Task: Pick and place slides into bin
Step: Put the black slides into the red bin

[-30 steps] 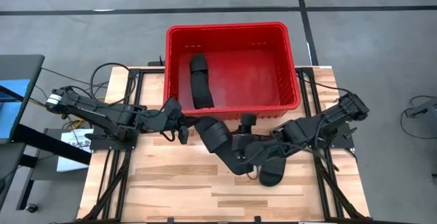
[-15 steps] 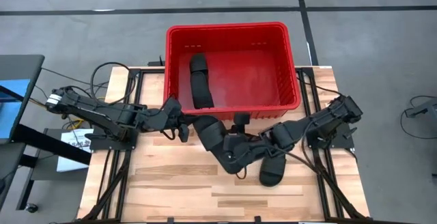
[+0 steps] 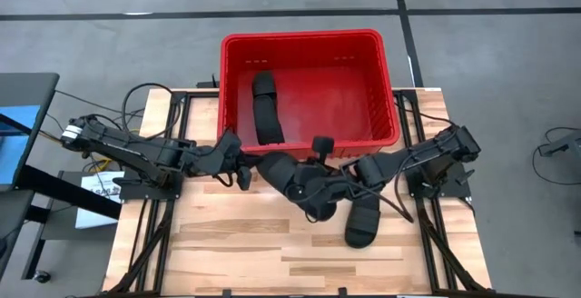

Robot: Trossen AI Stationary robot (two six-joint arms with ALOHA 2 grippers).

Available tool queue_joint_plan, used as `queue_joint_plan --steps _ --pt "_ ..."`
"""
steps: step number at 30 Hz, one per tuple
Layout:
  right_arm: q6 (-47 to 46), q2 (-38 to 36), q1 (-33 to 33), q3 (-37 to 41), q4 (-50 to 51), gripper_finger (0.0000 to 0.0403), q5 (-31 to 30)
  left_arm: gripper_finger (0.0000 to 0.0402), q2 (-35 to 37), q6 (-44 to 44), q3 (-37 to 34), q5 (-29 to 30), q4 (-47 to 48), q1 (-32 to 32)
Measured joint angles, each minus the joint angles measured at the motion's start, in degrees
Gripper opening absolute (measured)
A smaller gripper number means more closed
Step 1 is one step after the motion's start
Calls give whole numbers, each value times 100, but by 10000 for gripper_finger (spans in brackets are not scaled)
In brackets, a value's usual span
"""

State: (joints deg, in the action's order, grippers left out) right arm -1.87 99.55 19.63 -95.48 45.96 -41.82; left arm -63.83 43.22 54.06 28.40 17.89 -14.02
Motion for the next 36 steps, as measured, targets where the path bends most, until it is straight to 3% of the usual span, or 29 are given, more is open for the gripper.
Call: queue_joint_plan --steps 9,12,20,27,36 --pt "-883 -37 279 23 1112 3 70 46 192 -389 26 -4 -560 -11" --pt "-1188 -155 393 5 1532 2 -157 47 339 -578 22 9 -796 -11" --pt "-1598 -635 170 -31 1497 1 -956 41 644 -835 17 101 -1094 -86" --pt "-2091 -1009 -893 -248 1496 1 -1239 41 712 -1590 13 129 -1424 -157" --pt "-2218 -932 -2583 -282 1511 0 -894 41 741 -2325 13 101 -1655 -140"
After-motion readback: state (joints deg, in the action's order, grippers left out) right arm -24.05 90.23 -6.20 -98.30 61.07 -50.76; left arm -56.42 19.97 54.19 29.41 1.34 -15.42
